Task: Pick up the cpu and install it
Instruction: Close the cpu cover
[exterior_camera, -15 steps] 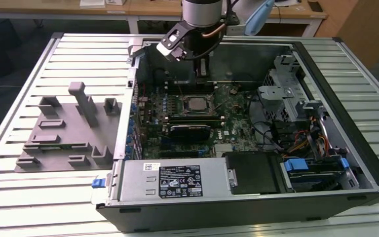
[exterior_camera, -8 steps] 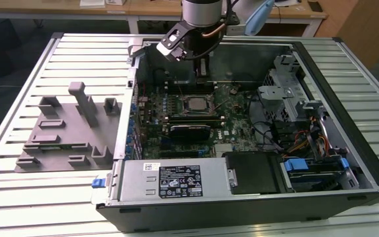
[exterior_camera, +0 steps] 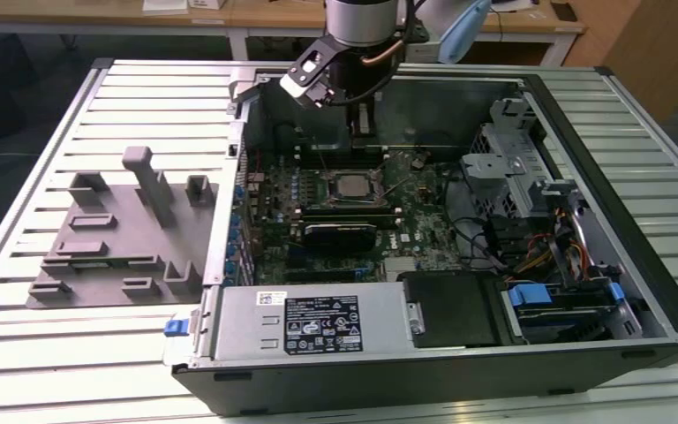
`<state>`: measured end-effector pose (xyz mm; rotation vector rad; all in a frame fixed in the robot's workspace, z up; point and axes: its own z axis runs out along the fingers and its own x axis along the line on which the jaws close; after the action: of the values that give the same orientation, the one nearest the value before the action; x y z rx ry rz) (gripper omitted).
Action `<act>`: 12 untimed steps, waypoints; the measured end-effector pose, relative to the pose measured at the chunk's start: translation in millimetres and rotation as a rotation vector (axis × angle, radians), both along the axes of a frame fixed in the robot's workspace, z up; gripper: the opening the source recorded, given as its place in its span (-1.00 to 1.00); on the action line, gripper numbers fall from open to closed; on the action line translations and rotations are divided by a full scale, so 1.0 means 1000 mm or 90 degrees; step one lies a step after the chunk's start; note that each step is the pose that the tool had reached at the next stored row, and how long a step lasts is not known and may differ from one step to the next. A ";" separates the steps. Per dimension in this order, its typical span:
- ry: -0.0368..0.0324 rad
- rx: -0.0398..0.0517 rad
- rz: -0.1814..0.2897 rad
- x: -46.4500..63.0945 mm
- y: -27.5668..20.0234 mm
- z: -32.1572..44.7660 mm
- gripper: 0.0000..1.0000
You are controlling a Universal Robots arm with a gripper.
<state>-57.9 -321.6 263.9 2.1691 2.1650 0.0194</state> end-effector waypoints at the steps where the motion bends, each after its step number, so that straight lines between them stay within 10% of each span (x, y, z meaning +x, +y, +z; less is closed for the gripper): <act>1: 0.0000 0.0000 0.000 0.000 0.0000 0.0015 -0.79; 12: 0.0000 0.0000 0.000 0.001 0.0000 0.0067 -0.79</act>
<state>-56.9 -321.6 270.6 2.1689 2.1652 0.0194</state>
